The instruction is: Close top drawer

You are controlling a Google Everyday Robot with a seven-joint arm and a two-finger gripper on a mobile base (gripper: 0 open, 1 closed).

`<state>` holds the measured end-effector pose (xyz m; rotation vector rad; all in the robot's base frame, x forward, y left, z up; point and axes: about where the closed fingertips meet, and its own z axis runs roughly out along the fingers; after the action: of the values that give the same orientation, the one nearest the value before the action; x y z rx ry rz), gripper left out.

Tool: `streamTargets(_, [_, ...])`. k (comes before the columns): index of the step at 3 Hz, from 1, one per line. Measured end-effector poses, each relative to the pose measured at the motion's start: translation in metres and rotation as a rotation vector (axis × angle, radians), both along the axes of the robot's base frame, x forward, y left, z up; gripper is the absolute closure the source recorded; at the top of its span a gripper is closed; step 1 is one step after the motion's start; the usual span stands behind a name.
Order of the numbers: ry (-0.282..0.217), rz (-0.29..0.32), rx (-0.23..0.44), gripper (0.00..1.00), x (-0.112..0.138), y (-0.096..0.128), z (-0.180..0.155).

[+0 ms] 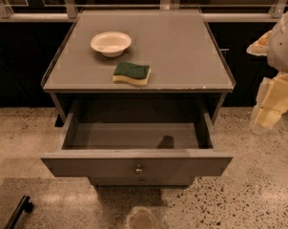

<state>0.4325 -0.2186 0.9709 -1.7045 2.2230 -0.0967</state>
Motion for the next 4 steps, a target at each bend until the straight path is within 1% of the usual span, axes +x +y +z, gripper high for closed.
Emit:
streamTargets(1, [-0.001, -0.010, 0.091, 0.00, -0.020, -0.007, -0.038])
streamTargets(2, [0.016, -0.075, 0.259, 0.00, -0.050, -0.013, -0.103])
streamTargets(3, [0.116, -0.129, 0.409, 0.00, -0.086, 0.006, -0.178])
streamTargets(4, [0.264, -0.172, 0.472, 0.00, -0.099, 0.022, -0.295])
